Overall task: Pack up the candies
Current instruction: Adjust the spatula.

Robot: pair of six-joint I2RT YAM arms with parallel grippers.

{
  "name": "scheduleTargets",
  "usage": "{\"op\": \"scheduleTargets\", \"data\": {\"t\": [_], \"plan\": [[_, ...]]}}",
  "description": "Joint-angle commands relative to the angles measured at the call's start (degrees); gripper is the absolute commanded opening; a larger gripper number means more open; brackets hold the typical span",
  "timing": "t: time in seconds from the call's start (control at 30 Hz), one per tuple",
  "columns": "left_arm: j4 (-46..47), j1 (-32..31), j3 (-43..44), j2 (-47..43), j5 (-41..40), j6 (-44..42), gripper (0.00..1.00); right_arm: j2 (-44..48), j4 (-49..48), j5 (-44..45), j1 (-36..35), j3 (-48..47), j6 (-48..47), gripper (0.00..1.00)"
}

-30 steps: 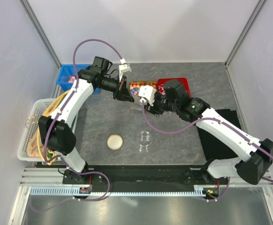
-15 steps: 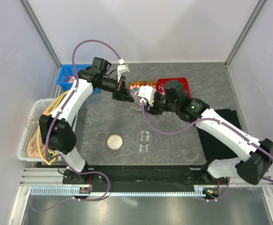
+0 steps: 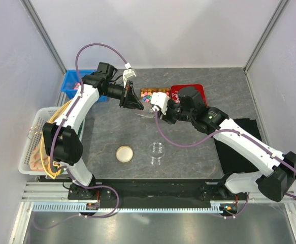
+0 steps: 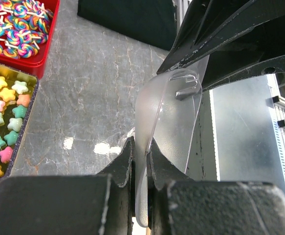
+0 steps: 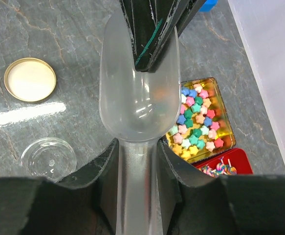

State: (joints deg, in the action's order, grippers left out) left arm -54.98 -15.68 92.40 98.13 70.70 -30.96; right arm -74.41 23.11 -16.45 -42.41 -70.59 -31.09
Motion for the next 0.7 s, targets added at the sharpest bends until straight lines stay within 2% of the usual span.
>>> {"op": "scheduleTargets", "data": {"t": [0.0,0.07,0.1,0.2,0.27,0.3,0.33,0.37,0.4,0.43,0.53,0.67], "plan": [[-4.70,-0.67,1.03,0.48,7.70,-2.17,0.02,0.06,-2.63,3.17,0.93,0.10,-1.34,0.24],[-4.70,-0.75,1.20,0.83,7.88,-2.00,0.02,-0.21,-2.72,3.35,0.84,0.01,-1.43,0.13],[-4.70,-0.75,1.12,0.93,7.96,-1.91,0.02,-0.38,-2.81,3.79,0.67,0.01,-1.52,0.11],[-4.70,-0.84,1.20,1.01,8.32,-1.91,0.02,-0.56,-3.60,4.49,0.31,0.27,-0.99,0.12],[-4.70,-1.02,1.20,1.28,8.32,-1.91,0.02,-0.73,-4.30,4.76,0.05,0.45,-0.73,0.20],[-4.70,-1.10,1.29,1.36,8.23,-1.82,0.02,-0.73,-4.83,4.93,-0.04,0.54,-0.55,0.24],[-4.70,-1.19,1.20,1.28,8.32,-1.82,0.02,-0.82,-5.18,5.28,-0.04,0.54,0.15,0.41],[-4.70,-1.28,1.20,1.45,8.40,-1.82,0.02,-0.91,-5.36,5.29,-0.12,0.54,0.41,0.50],[-4.70,-1.19,1.29,1.37,8.41,-1.82,0.02,-0.91,-5.36,5.20,-0.21,0.45,0.50,0.52],[-4.70,-1.28,1.29,1.37,8.32,-1.91,0.02,-0.91,-5.45,5.37,-0.21,0.45,0.68,0.62],[-4.70,-1.19,1.20,1.37,8.32,-2.00,0.02,-1.00,-5.80,6.25,-0.30,0.28,1.73,0.98],[-4.78,-1.28,1.20,1.37,8.41,-1.91,0.02,-1.70,-5.62,8.09,-0.21,-0.86,5.41,0.98]]}}
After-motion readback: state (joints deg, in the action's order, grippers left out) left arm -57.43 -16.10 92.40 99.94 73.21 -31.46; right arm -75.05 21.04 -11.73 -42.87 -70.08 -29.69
